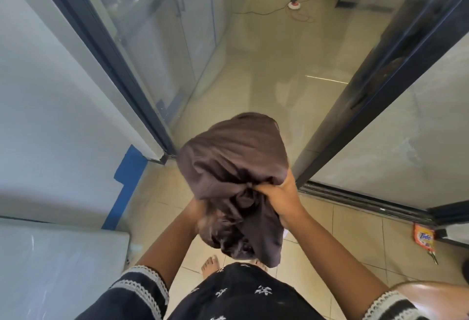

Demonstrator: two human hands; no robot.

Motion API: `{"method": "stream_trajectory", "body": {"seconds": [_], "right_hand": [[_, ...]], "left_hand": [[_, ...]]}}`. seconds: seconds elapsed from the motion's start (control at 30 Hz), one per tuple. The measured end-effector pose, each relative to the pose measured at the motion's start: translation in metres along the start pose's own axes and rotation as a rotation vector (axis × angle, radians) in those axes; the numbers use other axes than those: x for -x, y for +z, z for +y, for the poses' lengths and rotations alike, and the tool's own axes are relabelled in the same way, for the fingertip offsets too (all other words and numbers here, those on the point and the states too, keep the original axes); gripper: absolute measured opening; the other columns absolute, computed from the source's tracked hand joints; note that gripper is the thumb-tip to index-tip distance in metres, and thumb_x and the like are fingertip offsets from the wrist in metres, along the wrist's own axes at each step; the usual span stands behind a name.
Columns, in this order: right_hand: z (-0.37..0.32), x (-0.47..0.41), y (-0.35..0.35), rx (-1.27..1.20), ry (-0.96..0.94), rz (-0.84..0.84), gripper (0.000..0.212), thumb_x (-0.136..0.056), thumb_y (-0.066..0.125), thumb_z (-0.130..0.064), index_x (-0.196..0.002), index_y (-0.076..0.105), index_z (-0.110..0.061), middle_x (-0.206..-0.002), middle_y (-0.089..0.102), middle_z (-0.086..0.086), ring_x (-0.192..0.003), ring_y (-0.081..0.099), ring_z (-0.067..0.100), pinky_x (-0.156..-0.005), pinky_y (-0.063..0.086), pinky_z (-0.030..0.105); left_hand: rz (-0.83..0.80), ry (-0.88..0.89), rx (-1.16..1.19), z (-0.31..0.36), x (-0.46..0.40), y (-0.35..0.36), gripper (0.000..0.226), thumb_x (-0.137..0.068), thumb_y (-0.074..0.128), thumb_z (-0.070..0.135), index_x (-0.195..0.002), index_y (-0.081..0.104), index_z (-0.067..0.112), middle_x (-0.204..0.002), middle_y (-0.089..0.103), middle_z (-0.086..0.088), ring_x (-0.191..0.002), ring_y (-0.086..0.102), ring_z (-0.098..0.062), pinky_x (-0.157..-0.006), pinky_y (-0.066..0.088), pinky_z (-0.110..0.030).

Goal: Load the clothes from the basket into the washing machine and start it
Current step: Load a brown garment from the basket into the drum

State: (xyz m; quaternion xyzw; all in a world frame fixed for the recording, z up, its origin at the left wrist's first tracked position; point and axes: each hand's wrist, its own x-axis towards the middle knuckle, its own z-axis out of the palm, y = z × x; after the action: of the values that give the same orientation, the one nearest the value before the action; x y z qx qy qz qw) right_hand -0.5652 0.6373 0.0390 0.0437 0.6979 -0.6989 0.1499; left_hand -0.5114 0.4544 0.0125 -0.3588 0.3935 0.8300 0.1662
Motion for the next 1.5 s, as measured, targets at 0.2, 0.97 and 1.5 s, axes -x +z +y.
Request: {"method": "stream_trajectory", "body": {"seconds": [0.2,0.97,1.5], "right_hand": [[-0.032,-0.011,-0.017,1.090,-0.316,-0.040,0.074,-0.072,0.069,-0.020,-0.137,0.036,-0.033,-0.117,0.063,0.005,-0.101,0.063,0.037,-0.078,0.051,0.040],[0.007,-0.007,-0.052,0.111,-0.083,-0.426,0.127,-0.065,0.089,0.001,-0.152,0.008,-0.041,-0.149,0.039,-0.018,-0.135,0.045,0.007,-0.109,0.044,0.035],[-0.029,-0.009,-0.033,1.121,-0.593,-0.285,0.089,-0.063,0.069,-0.012,-0.140,0.035,-0.038,-0.132,0.058,-0.004,-0.113,0.061,0.029,-0.085,0.055,0.042]], "left_hand": [[0.206,0.222,-0.844,0.009,-0.005,-0.030,0.137,-0.057,0.091,0.025,-0.155,-0.004,0.037,-0.151,0.017,0.005,-0.132,0.031,-0.020,-0.092,0.052,-0.038],[0.292,0.438,0.345,-0.016,0.030,0.067,0.040,-0.105,0.035,0.039,-0.081,0.054,0.014,-0.069,0.063,-0.005,-0.063,0.056,-0.015,-0.054,0.047,-0.020],[0.046,0.553,-1.127,-0.025,0.010,0.021,0.141,-0.048,0.096,0.045,-0.151,0.000,0.041,-0.161,0.008,0.006,-0.148,0.016,-0.011,-0.120,0.025,-0.039]]}}
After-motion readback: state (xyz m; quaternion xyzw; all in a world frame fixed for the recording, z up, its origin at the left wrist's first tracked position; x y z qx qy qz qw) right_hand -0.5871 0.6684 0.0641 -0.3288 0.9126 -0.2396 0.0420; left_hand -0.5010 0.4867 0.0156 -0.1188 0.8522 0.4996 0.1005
